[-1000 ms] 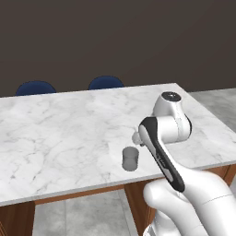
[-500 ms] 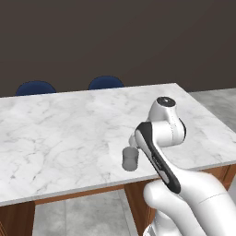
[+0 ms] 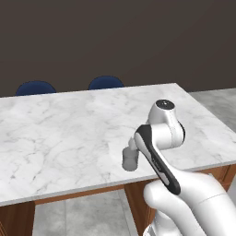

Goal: Pick the jar and glass cup and place them in the sink. Then turn on the water.

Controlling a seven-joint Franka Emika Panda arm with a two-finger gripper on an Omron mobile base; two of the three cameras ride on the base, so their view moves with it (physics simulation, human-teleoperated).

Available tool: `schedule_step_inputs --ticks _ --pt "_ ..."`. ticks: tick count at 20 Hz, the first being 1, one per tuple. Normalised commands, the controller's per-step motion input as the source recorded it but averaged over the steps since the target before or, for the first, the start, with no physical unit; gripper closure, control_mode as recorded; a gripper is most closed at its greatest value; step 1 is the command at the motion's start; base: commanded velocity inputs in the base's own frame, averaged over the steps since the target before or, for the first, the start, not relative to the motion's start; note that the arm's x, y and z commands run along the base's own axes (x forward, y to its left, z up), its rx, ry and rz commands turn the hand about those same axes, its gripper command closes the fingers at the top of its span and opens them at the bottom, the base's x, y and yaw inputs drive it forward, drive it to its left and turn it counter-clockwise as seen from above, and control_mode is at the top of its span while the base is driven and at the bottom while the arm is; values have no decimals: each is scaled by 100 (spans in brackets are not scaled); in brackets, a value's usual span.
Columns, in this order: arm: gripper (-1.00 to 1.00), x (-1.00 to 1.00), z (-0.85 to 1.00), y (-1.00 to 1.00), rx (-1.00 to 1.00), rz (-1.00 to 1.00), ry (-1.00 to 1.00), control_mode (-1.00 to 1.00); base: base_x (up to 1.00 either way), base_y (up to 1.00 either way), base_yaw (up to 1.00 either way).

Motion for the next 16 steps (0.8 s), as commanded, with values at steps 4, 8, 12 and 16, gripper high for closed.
schedule_step_inputs --ticks 4,8,12,16 --pt "-100 0 -9 0 0 3 0 -100 0 0 0" --pt "-100 2 -12 1 0 0 0 -100 0 0 0" --pt "-100 9 -9 2 0 0 0 -100 0 0 0" --pt "-100 25 -1 2 0 0 0 -100 0 0 0"
